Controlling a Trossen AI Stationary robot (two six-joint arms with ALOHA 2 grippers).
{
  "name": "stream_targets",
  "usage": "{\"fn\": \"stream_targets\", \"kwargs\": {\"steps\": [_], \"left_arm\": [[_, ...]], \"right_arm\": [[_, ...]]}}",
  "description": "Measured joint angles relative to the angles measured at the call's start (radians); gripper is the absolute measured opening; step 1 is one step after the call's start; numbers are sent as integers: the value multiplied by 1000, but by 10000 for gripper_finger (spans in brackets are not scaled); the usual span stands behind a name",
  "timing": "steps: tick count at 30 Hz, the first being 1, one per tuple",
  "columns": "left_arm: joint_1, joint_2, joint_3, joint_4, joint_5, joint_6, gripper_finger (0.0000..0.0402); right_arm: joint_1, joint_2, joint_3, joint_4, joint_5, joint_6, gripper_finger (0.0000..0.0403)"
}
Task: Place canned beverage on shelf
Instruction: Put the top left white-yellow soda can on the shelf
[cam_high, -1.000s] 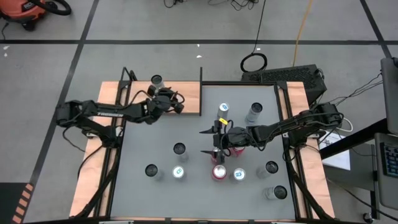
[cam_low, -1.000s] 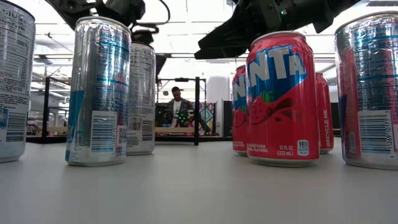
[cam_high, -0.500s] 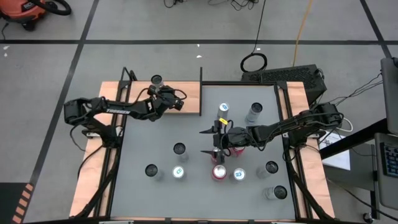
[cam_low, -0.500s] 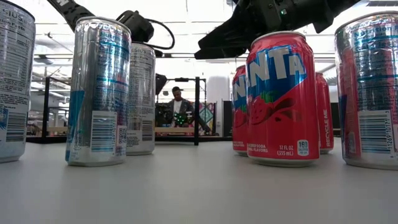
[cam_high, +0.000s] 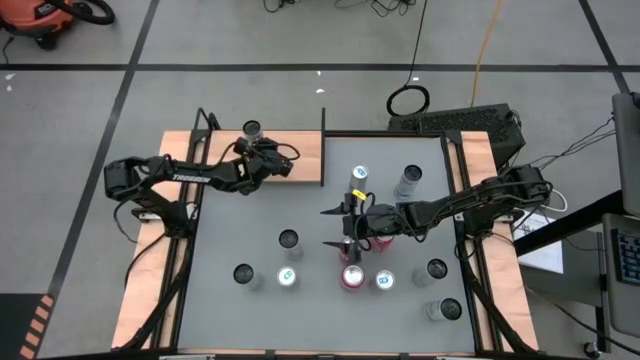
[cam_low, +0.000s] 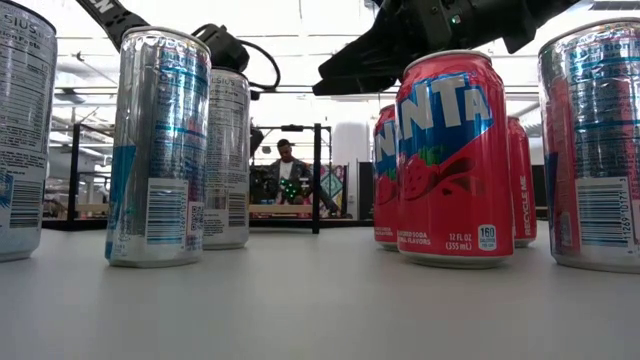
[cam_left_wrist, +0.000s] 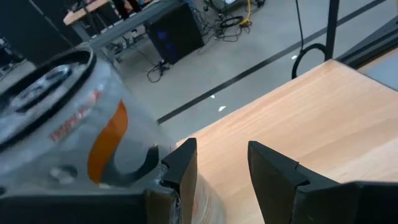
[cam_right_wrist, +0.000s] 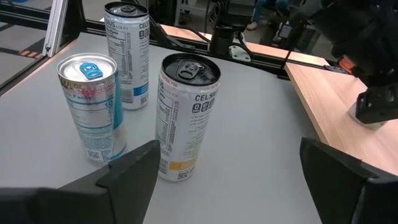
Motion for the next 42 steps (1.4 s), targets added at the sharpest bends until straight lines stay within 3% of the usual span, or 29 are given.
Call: {"fn": "stream_targets", "kwargs": {"steps": [17, 26, 33, 37, 42], "left_arm": [[-7, 0, 0, -73, -54, -12, 136], [-19, -6, 0, -155, -71, -135, 136], [-77, -87, 0, -180, -73, -268, 137], [-89, -170, 0, -311, -85, -378, 152], [-88, -218, 0, -411, -135, -471, 201]], "right_arm": [[0, 0, 0, 0, 0, 17, 320], [0, 0, 0, 0, 0, 16, 320], [0, 0, 0, -30, 0, 16, 320], [0, 0, 0, -54, 0, 16, 320], [0, 0, 0, -55, -2, 5, 320]]}}
